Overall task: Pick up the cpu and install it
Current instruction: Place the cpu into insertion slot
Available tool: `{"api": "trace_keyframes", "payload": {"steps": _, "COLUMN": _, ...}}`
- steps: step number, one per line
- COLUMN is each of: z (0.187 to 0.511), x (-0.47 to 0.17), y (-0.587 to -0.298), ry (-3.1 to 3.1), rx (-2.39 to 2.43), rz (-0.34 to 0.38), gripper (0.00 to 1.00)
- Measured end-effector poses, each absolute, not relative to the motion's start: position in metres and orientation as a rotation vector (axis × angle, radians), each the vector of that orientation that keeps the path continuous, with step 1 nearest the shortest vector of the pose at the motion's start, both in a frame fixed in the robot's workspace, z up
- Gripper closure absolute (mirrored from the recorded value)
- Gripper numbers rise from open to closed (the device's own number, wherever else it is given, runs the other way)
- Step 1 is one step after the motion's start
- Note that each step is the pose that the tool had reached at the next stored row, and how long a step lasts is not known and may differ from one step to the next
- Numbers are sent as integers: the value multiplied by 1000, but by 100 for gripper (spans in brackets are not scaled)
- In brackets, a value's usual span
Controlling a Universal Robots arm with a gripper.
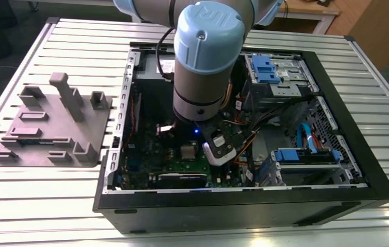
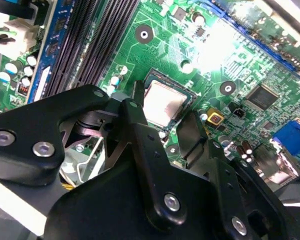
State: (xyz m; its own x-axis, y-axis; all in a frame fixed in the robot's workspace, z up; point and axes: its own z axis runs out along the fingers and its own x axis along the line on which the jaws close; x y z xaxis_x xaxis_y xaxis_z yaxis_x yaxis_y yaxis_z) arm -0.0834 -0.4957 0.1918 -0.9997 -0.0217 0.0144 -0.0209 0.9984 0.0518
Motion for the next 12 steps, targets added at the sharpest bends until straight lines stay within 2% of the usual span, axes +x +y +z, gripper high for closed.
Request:
{"api": "trace_keyframes", "payload": {"steps": 8, "z": 187, "x": -83, "y": -496, "ry": -3126, "rx": 33, "rz": -81, "gripper": 47}}
{"api": "trace_keyframes", "payload": {"steps": 12, "z": 189, "x": -83, "y": -496, "ry": -3126, "rx": 34, "rz": -82, "gripper": 53}}
